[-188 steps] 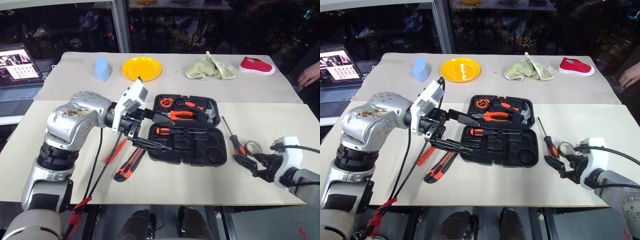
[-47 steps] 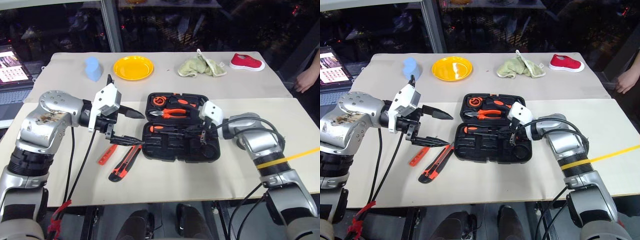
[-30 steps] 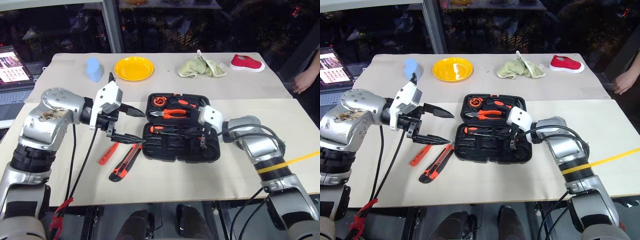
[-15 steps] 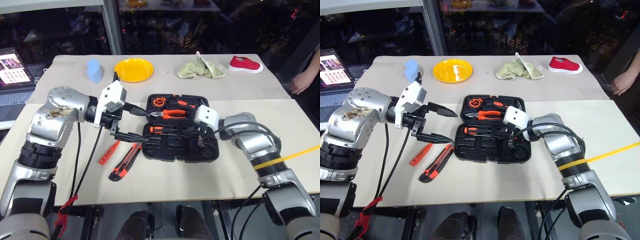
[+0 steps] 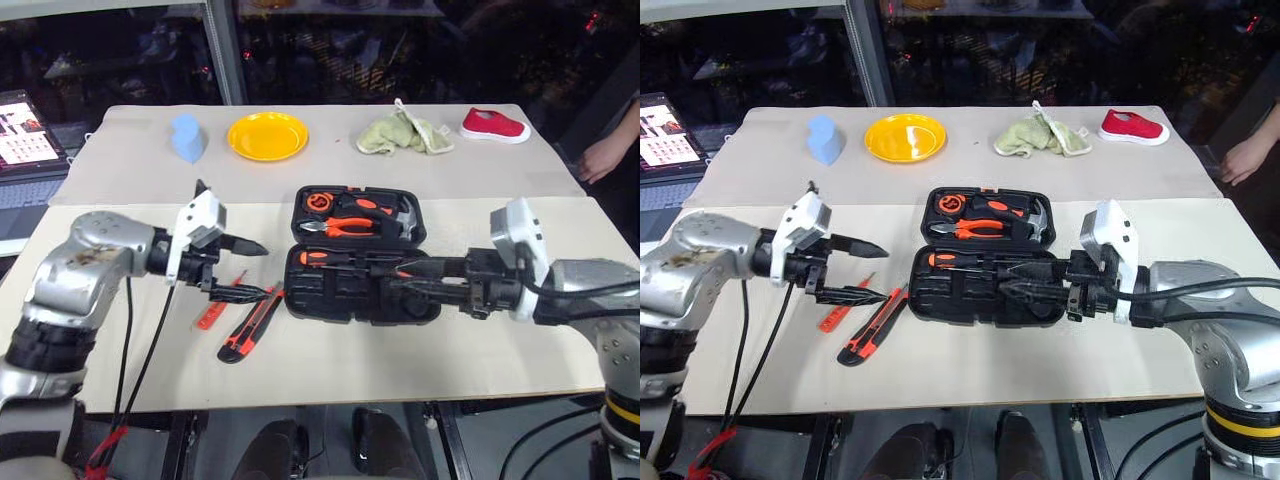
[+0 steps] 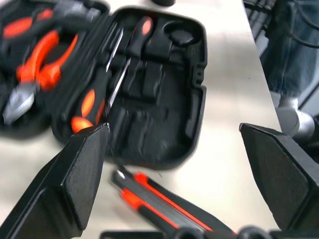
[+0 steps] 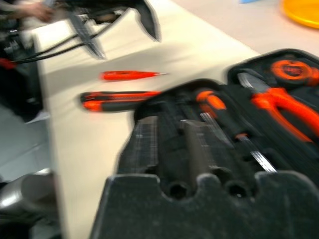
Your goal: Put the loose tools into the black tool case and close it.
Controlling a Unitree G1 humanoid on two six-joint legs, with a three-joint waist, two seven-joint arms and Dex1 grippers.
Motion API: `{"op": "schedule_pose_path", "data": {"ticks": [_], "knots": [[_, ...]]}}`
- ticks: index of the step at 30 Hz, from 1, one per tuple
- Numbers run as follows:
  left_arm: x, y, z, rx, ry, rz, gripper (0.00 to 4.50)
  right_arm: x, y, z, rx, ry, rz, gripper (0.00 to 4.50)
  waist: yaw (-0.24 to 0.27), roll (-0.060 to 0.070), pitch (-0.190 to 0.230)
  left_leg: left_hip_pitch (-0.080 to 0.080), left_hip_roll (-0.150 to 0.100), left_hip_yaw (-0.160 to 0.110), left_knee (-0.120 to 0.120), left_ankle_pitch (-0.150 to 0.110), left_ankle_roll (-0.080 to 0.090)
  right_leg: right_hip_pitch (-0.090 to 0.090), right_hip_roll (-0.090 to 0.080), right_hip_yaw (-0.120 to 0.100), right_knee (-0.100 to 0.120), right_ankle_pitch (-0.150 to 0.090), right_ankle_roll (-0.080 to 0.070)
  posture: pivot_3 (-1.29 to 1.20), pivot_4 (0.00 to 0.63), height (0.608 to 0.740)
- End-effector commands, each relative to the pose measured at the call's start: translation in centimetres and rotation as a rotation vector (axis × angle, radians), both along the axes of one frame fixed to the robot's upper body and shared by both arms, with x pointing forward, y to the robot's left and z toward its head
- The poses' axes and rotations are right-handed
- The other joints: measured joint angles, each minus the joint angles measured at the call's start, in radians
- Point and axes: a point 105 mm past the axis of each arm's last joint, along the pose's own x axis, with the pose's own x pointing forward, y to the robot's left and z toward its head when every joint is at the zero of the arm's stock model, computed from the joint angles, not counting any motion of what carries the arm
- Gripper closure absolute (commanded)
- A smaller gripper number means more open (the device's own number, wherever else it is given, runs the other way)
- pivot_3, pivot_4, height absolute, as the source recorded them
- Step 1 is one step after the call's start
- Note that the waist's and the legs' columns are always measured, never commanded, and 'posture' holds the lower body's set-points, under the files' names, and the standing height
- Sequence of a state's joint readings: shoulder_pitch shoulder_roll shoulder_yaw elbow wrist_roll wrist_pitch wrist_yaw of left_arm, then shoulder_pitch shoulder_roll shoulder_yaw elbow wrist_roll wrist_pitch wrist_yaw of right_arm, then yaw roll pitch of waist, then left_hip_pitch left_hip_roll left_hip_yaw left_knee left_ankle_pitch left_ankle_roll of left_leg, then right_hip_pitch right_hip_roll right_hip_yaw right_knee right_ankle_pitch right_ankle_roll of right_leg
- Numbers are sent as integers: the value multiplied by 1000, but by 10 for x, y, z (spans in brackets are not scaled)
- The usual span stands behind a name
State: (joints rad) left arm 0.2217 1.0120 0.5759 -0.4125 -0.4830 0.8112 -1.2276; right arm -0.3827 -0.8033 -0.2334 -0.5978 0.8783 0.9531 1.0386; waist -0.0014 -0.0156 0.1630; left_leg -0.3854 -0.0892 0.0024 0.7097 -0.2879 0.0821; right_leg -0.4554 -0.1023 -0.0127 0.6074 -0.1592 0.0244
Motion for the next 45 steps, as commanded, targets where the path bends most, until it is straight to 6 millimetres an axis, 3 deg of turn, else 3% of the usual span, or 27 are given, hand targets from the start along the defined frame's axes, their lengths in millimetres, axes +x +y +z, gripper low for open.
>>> {"op": "schedule_pose_path", "data": {"ticks": [1, 7, 13, 18, 21, 25, 31, 34, 42, 44, 45], "knots": [[-8, 14, 6, 99, -47, 72, 0, 0, 2, 5, 11, -38, 27, 26, 14, 0, 0, 1, -1, 0, 0, -1, 0, 0, -2, 0, 0, 0, 0, 0, 150, 740], [9, -11, 5, 152, -6, -14, 0, -4, 5, 3, 2, -43, 51, 26, 40, -1, 0, 1, -1, 0, 0, -4, 4, 2, -4, -3, -2, 0, 1, 0, 150, 740], [36, -31, 14, 197, 114, -24, 0, -12, 9, -2, 4, -53, 38, 26, 35, -2, 1, 0, -2, 0, 0, -1, -2, 1, 3, -2, 1, 0, 1, 0, 150, 740], [82, -45, 14, 260, 181, 35, 0, -24, 24, -11, 57, -47, 11, 26, 28, -4, 1, -3, -2, 0, 0, 2, 0, 0, 5, 0, 2, 0, 1, 0, 150, 740], [100, -52, 7, 315, 190, 16, 0, -25, 29, -13, 82, -46, -14, 26, 17, -4, 2, -4, -2, 0, 0, 3, 0, 0, 6, 1, 3, 0, 1, 0, 150, 740], [112, -63, 2, 349, 234, -13, 0, -24, 31, -16, 85, -51, -48, 26, 10, -6, 2, -4, -2, 1, 0, 5, 4, -1, 6, 2, 3, 0, 1, 0, 150, 740], [109, -60, -8, 410, 289, -42, 0, -22, 31, -14, 105, -58, -82, 26, 11, -6, 3, -5, -2, 0, 0, 5, 4, -2, 7, 2, 3, 0, 0, 0, 150, 740], [103, -63, -15, 419, 320, -63, 687, -20, 31, -14, 106, -61, -90, 0, 13, -6, 3, -5, -2, 0, 0, 5, 4, -2, 6, 2, 3, 0, 0, 0, 150, 740], [90, -62, -33, 437, 377, -76, 3583, -19, 31, -11, 121, -68, -92, 0, 13, -6, 3, -4, -2, 0, 1, 5, 4, -1, 6, 1, 3, 0, 0, 0, 150, 740], [91, -58, -34, 444, 379, -66, 4071, -19, 30, -11, 121, -68, -94, 0, 13, -6, 2, -4, -2, 0, 1, 5, 4, -1, 6, 1, 3, 0, 0, 0, 150, 740], [92, -55, -35, 447, 377, -56, 4093, -18, 29, -11, 119, -67, -95, 0, 12, -6, 2, -4, -2, 0, 1, 5, 4, -1, 6, 2, 3, 0, 0, 0, 150, 740]]}}
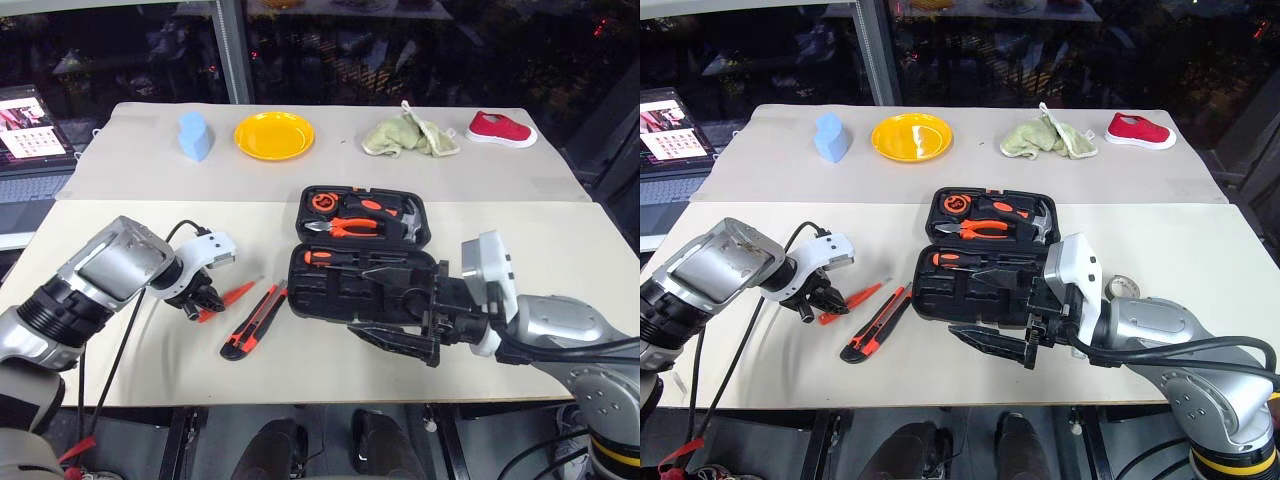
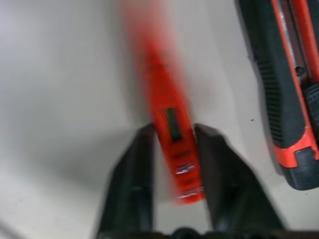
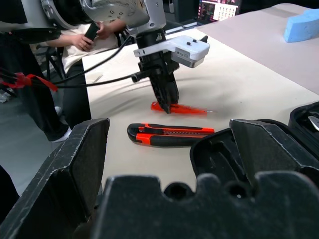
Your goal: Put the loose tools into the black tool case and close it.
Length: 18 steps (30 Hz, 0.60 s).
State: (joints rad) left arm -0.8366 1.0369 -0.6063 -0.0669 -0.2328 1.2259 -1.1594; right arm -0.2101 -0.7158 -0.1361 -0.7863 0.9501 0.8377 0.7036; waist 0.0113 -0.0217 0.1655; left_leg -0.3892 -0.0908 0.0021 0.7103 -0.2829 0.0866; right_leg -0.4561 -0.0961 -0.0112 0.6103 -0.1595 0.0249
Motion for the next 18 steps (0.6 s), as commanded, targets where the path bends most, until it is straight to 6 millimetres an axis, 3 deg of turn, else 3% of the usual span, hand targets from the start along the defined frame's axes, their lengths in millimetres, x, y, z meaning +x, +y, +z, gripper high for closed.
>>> {"op": "schedule_pose_path", "data": {"ticks": [1, 6, 10, 14, 18], "knots": [[-1, 12, -6, 28, 13, 30, 4093, -2, -3, 9, 16, -42, 2, 0, -1, 0, 0, 0, 0, 0, 0, 0, 0, 0, 0, 0, 0, 0, 0, 0, 150, 740], [17, 22, 7, 33, -103, -16, 4094, -1, -8, 5, -8, -35, -20, 0, 0, 0, 0, 1, 0, 0, 0, 0, 0, 1, 0, 0, 1, 0, 0, 0, 150, 740], [41, 15, 36, -19, -250, -121, 4095, 7, -16, 2, -43, -53, -106, 0, 2, 0, 0, 0, 1, 0, 1, 1, -1, 0, -2, 0, 1, 0, -1, 0, 150, 740], [57, -13, 61, -112, -371, -313, 4095, 4, -23, 0, -34, -6, -125, 0, 14, -1, 0, -2, 0, -1, 3, 0, 0, 0, -2, -2, 0, 0, -1, 0, 150, 740], [50, -52, 72, -178, -339, -581, 4095, 7, -31, -3, -80, -33, -199, 0, 22, -1, 0, -4, 0, 0, 3, -2, 3, -1, -2, -2, -1, 1, 1, 0, 150, 740]]}}
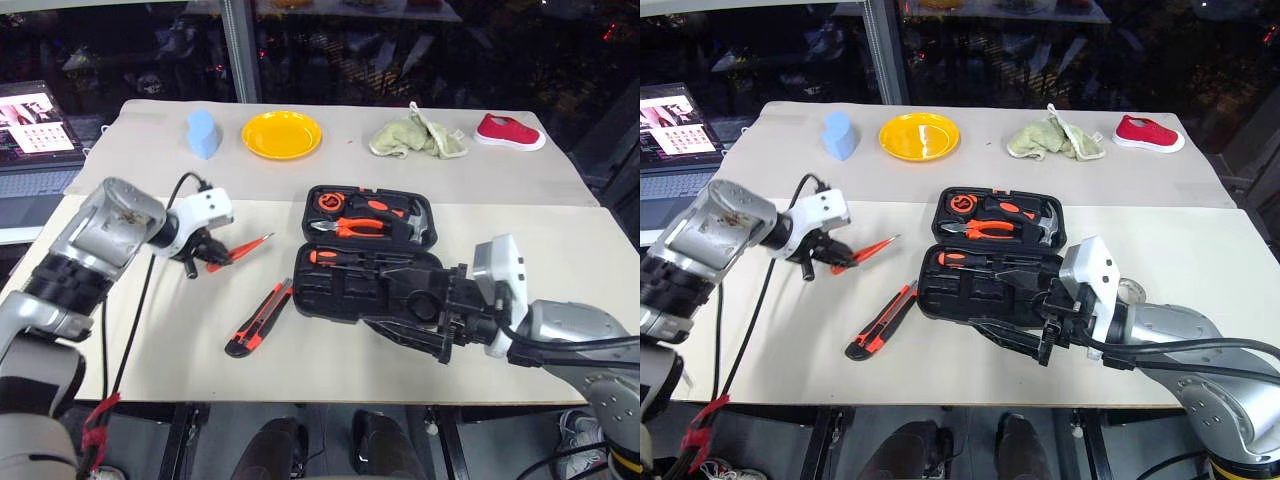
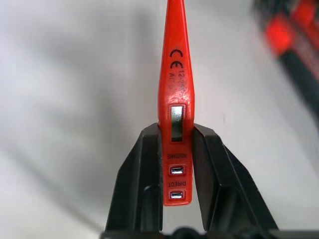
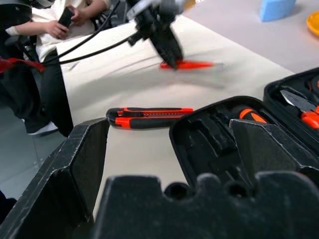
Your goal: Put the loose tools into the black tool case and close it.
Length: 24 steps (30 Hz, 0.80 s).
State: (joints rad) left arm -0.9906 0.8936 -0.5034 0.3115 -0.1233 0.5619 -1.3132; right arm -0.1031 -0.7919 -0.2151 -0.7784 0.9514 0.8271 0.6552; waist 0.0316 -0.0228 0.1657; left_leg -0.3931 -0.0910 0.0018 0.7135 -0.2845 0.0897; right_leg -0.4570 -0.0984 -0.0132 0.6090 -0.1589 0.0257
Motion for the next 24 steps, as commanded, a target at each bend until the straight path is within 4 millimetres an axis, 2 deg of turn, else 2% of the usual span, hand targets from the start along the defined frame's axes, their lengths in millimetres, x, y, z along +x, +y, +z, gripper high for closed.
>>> {"op": "schedule_pose_path", "data": {"ticks": [1, 7, 10, 18, 24], "knots": [[-6, -35, 20, 7, -24, -260, 4095, 1, -8, 7, -33, -67, -66, 0, 2, 0, 0, -1, 0, 0, 0, 0, 1, -1, 0, 0, 0, 0, 1, 0, 150, 740], [-3, -97, 16, 70, -9, -441, 4095, -1, -11, 6, -25, -58, -102, 0, 8, 0, 0, -6, -1, 0, 4, 0, 2, -2, 1, 0, -1, 2, 3, 0, 150, 740], [-2, -117, 10, 90, 10, -452, 4095, -3, -9, 5, -15, -55, -112, 0, 4, 0, 0, -7, 0, 1, 7, -2, 5, -1, 0, 0, -2, 2, 3, 0, 150, 740], [-6, -134, -15, 162, 48, -516, 4095, 1, -1, 2, 3, -57, -118, 0, -10, 0, 0, -6, 0, 1, 9, -4, 7, -1, 1, 1, 0, 2, 4, 0, 150, 740], [-3, -130, -24, 183, 64, -491, 4095, 6, 10, 2, 20, -62, -91, 0, -11, 0, 0, -7, 0, 1, 13, -4, 8, -1, 1, 1, 0, 2, 5, 0, 150, 740]]}}
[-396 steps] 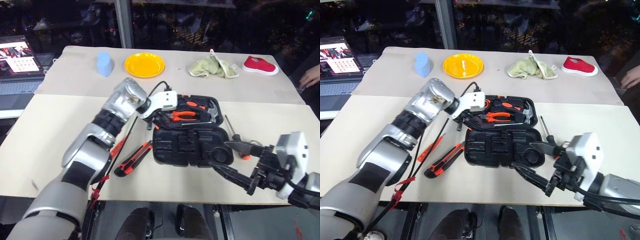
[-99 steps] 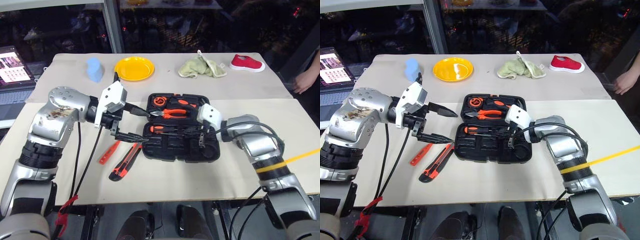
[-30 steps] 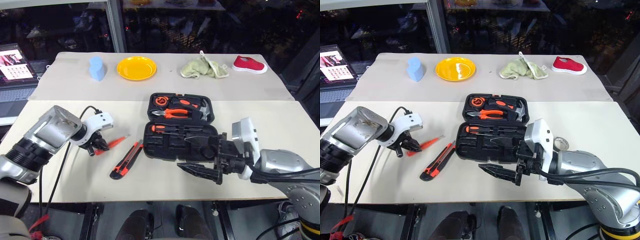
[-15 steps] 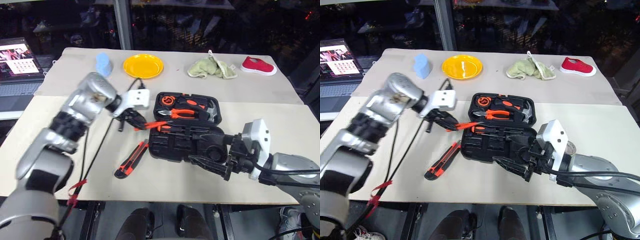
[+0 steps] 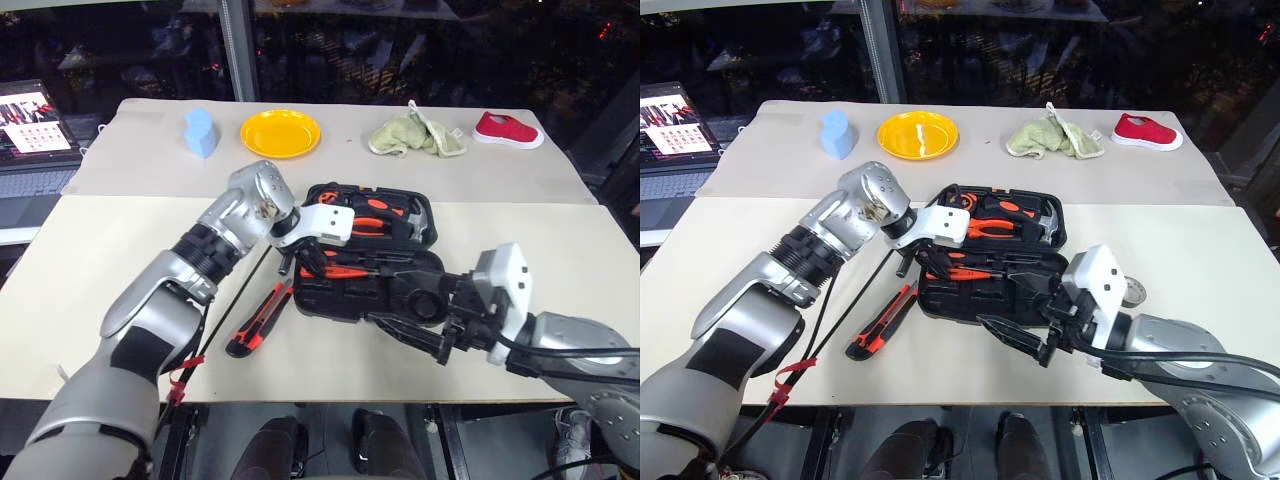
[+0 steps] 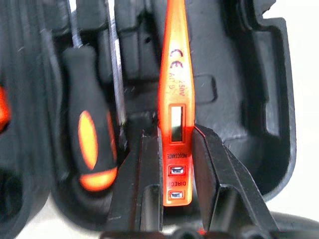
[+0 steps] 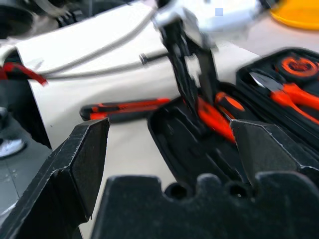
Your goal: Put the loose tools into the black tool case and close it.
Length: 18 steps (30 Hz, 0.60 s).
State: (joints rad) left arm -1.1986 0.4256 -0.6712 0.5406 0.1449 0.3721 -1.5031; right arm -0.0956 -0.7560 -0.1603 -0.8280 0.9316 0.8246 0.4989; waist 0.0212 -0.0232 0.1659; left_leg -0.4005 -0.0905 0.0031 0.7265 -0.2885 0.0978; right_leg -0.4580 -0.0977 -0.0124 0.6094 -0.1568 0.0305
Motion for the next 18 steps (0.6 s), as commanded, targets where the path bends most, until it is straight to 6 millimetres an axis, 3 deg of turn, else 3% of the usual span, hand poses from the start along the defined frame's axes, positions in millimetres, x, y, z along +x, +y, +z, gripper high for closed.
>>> {"op": "schedule_pose_path", "data": {"ticks": [1, 10, 12, 18], "knots": [[0, 3, -3, 18, 2, 3, 4095, 3, 2, 5, 16, -38, 2, 0, -1, 0, 0, 0, 0, 0, 0, 0, 0, 0, 0, 0, 0, 0, 0, 0, 150, 740], [-2, 14, -14, 60, 26, 25, 4095, 5, 15, 1, 50, -26, 28, 0, -10, 0, 0, 1, 0, 0, 0, 0, 0, 0, 1, 1, 1, 0, 0, 0, 150, 740], [-4, 15, -12, 50, 34, 28, 3087, 6, 16, 2, 62, -23, 27, 0, -12, 1, 0, 2, 0, 0, 0, 0, 0, 0, 1, 1, 1, 0, 0, 0, 150, 740], [-8, 14, 5, -26, 68, 73, 946, 9, 12, 4, 86, -25, 8, 0, -9, 1, 0, 1, 0, 0, 0, 0, 0, 0, 1, 1, 1, 0, 0, 0, 150, 740]]}}
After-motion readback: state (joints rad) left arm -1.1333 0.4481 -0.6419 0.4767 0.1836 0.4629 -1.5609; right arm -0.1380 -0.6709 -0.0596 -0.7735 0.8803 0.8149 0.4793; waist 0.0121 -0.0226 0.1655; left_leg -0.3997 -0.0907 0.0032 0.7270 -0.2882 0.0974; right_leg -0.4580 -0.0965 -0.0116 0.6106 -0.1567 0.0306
